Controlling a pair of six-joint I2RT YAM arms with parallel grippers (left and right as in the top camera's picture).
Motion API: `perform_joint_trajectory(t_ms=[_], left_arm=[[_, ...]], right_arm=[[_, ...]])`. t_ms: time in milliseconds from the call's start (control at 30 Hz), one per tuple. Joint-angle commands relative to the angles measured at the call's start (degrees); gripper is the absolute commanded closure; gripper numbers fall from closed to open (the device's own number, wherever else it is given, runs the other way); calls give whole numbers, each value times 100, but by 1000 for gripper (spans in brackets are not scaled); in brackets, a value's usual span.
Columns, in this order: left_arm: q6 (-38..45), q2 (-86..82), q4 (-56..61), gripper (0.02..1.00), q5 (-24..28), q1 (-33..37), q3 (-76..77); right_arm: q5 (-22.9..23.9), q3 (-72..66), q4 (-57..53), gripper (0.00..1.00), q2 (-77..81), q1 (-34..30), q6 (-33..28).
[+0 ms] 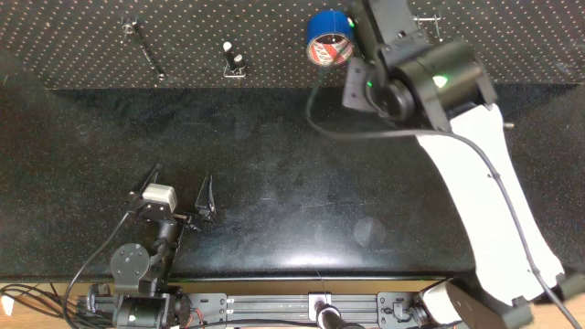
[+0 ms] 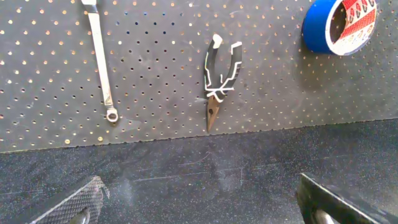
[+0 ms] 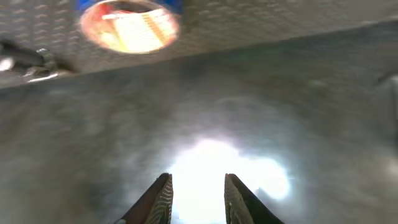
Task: Place Tools Onto Pegboard
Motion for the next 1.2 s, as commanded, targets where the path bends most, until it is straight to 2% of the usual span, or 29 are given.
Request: perform_joint_trajectory(t_ms=[33,100,167,300,333,400,500,600,733,833,1000,1100,1133,1200], left_arm=[[70,-55,-26,23,120,17,-4],[70,-55,-28,23,118,17,-4],[70,-55,-28,25,118,17,-4],[70,-55,-26,25,118,17,-4],[70,-55,-26,23,120,17,-4],[70,-55,-28,23,120,17,-4],[70,-55,-28,23,120,17,-4],[70,-55,-28,25,118,17,-4],[70,-55,-28,23,118,17,-4],[70,-55,-28,25,118,17,-4],[70,-55,-26,25,120,17,-4],[70,-55,-26,23,118,17,-4],[70,-55,-26,23,120,17,-4],[70,-55,-28,25,118,17,-4]], right_arm=[[901,-811,85,702,-831,-190,267],[822,-1580,293,702,-1283,-586,341],[501,-2579,839,704,-1871,-1187,221],[-612,-4253,2063,704,-2806,-2756,-697],[-938,-4485,2083,704,-2894,-3202,-879],[-1250,-4688,1836,698,-2874,-3853,-1078],[-1241,-4765,1209,698,-2562,-4625,-1952],[-1189,-4767,938,698,-2159,-5051,-2957],[-1309,-4771,1123,702,-1639,-5421,-3147],[-1285,-4771,1303,700,-1054,-5633,-3626],[-328,-4771,2127,700,-369,-5650,-4378],[-142,-4771,2492,700,-170,-5648,-5158],[-42,-4771,2531,678,-125,-5648,-5270],[175,-4771,2575,441,-26,-5648,-5493]])
